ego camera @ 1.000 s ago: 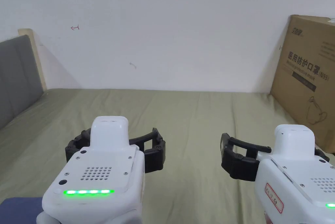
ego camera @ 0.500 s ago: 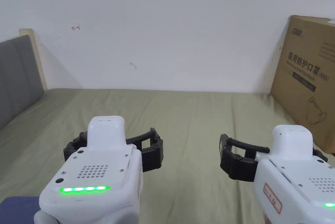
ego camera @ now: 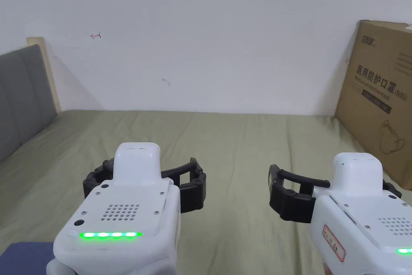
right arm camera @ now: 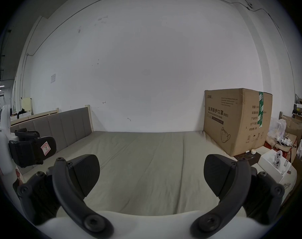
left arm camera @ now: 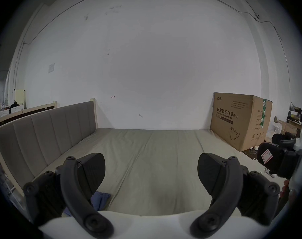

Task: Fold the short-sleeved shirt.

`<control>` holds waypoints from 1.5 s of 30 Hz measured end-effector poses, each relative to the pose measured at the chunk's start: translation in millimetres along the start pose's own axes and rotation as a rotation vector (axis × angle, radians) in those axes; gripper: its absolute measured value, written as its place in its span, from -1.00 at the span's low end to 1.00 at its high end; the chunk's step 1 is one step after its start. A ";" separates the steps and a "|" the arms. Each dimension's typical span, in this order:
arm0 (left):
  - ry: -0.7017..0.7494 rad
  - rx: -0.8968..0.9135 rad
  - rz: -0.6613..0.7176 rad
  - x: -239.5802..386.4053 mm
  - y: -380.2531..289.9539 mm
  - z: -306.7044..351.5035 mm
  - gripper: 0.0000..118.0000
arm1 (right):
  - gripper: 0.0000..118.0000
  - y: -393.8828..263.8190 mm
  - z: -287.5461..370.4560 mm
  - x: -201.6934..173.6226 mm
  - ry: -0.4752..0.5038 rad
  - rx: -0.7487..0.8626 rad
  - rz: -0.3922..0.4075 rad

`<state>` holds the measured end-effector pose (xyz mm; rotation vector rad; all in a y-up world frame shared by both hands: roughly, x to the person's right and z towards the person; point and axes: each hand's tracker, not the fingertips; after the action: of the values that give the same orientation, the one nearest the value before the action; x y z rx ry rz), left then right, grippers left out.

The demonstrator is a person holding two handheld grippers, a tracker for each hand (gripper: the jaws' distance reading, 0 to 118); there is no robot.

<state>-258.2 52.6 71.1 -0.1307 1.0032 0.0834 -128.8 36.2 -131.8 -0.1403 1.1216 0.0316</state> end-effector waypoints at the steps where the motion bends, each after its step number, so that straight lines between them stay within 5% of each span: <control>1: -0.001 0.001 -0.002 0.2 0.0 0.1 0.86 | 0.99 0.3 -0.5 -0.3 0.001 -0.003 0.000; 45: -0.051 -0.015 0.024 3.5 -6.4 -4.9 0.86 | 0.99 -3.9 -4.2 0.9 -0.021 -0.034 0.009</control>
<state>-259.7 45.6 66.1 -0.1293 0.9530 0.1153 -131.8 31.8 -134.0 -0.1645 1.1010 0.0601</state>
